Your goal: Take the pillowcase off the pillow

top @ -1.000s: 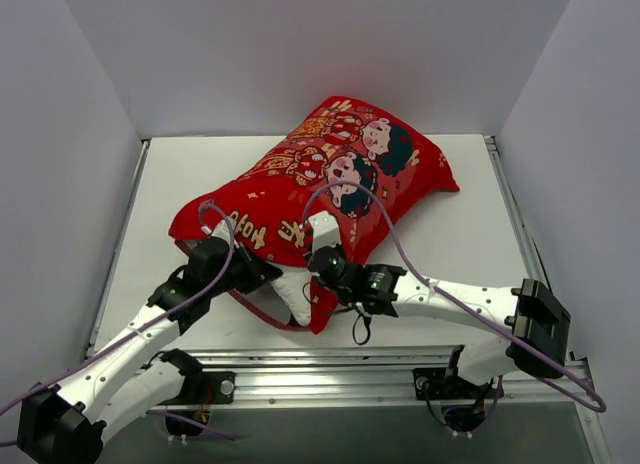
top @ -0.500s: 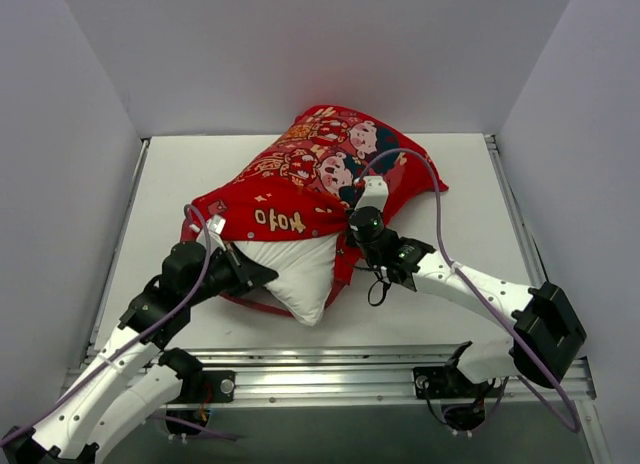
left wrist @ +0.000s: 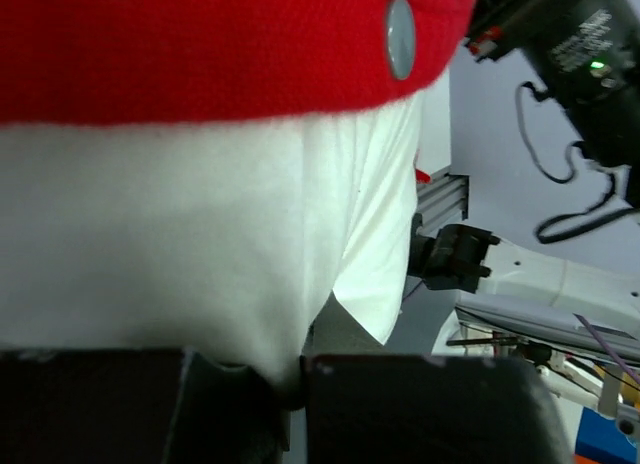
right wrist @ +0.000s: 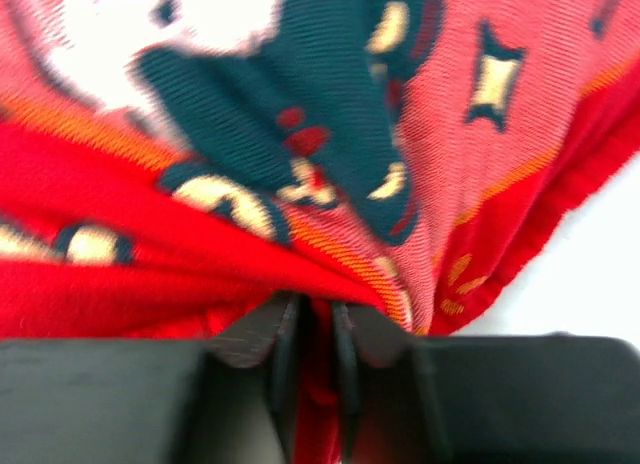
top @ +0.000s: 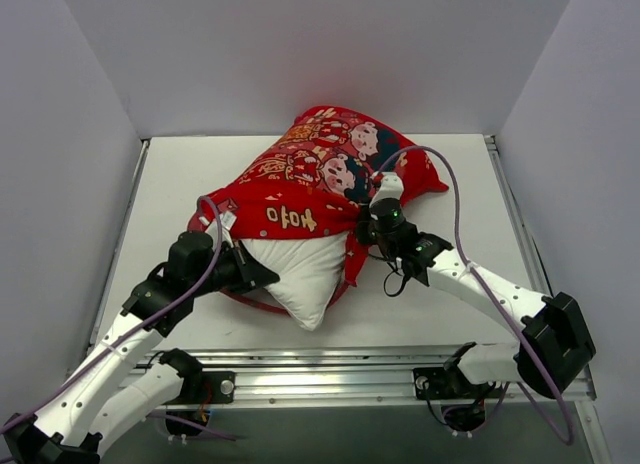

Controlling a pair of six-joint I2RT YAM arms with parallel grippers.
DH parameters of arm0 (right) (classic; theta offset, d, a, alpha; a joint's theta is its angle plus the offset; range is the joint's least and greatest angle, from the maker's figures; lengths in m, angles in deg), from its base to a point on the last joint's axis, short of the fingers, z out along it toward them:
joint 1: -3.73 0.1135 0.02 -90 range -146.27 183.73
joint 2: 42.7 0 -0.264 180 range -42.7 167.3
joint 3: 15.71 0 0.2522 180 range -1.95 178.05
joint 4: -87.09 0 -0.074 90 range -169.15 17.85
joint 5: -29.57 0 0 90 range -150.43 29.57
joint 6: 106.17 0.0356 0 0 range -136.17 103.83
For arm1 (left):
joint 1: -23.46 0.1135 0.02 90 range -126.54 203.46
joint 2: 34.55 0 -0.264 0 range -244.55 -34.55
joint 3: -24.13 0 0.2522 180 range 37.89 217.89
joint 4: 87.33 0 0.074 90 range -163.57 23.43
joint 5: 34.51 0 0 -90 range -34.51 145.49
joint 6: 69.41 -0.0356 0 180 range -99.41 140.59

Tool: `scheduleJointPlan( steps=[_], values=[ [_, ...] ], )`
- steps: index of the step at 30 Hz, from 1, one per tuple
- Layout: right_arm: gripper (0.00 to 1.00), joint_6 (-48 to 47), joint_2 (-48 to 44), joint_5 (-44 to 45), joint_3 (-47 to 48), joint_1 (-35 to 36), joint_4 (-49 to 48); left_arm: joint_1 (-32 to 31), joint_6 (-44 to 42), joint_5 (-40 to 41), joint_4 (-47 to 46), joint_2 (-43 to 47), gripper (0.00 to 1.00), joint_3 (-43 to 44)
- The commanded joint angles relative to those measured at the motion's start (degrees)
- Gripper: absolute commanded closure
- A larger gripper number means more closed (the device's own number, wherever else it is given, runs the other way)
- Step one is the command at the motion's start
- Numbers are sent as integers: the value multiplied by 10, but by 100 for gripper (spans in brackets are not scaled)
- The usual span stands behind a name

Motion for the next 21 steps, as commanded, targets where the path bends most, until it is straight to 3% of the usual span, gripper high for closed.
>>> scheduleJointPlan(
  steps=[1,5,6,9,21],
  values=[
    [85,-68,-30,-10,52,24,53,5,-36,15,-3,32,98,-24],
    [68,-132,-22,-50,137,108,65,4,-29,11,-34,29,98,-61],
    [59,-155,-9,-63,152,114,64,4,-30,13,-40,26,98,-64],
    [48,-188,34,-112,212,127,58,3,-36,13,-48,20,98,-68],
    [33,-277,300,-199,457,160,98,2,-32,21,-58,47,98,-85]
  ],
)
